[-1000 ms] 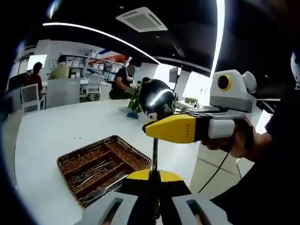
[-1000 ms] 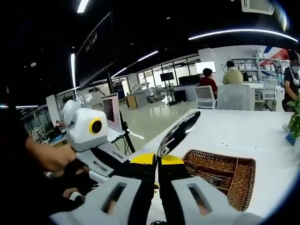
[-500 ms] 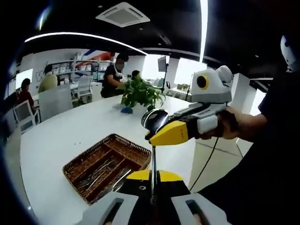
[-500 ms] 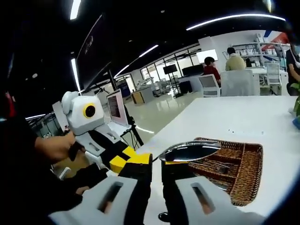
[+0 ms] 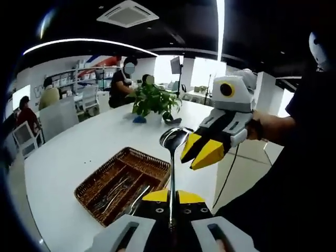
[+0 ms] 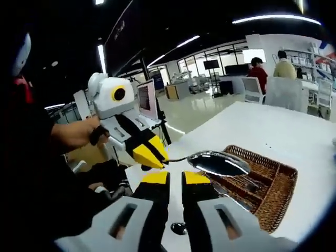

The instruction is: Arrange the knives, forks, and spoons in their matching storage slots by inserting each utensil handle-first until every utensil is classified and aligned in the correct compartment

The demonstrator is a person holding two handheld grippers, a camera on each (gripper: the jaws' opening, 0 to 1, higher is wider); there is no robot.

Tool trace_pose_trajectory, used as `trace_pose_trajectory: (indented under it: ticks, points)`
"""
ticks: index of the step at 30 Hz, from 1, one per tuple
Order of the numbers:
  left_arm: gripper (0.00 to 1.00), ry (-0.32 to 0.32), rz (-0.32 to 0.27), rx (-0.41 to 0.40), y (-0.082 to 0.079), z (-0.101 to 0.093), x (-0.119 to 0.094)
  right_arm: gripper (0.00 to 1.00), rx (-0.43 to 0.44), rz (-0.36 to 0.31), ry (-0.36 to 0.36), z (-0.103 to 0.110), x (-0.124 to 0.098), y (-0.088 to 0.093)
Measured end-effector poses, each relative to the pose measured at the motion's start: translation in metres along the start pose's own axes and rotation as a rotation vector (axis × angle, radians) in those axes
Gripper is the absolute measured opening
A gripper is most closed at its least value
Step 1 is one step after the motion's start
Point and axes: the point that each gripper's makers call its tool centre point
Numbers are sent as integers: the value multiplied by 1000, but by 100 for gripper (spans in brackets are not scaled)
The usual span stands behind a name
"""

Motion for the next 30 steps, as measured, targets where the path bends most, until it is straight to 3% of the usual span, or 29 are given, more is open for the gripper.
trace_pose_trajectory:
  ticks: [1,4,6,8,10,13,15,22,26,30]
  points:
    - [1,0,11,3,1,1,0,8,-3,7,-6,3,0,-2]
    - [1,4,39,35,4,3,-2,7,-117,-1,-24,8,-2,-15]
    - [1,13,52,53,4,2,-2,13,-144,18,-33,6,-4,-16]
    - [1,23,65,81,5,-1,-3,22,-181,67,-9,-6,-6,-12]
    - [1,41,89,120,7,-5,-2,28,-254,115,-49,-5,-7,-5]
    - [0,81,129,166,12,-16,1,29,-341,184,-117,4,-5,7]
    - [0,106,153,192,15,-24,4,30,-390,268,-174,11,0,23]
    - [0,155,208,249,23,-40,11,13,-420,324,-257,23,9,32]
    - [0,167,213,273,22,-43,12,10,-459,436,-319,28,10,49]
    - [0,170,218,294,20,-45,14,5,-463,457,-338,31,14,53]
Point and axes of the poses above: the point that each gripper's makers call its tool centre point, and the gripper's own axes: x roughly forward along the fingers, z roughly to its left, y roughly out of its underside, and after that the axes turned 5 degrees about -x, right-handed
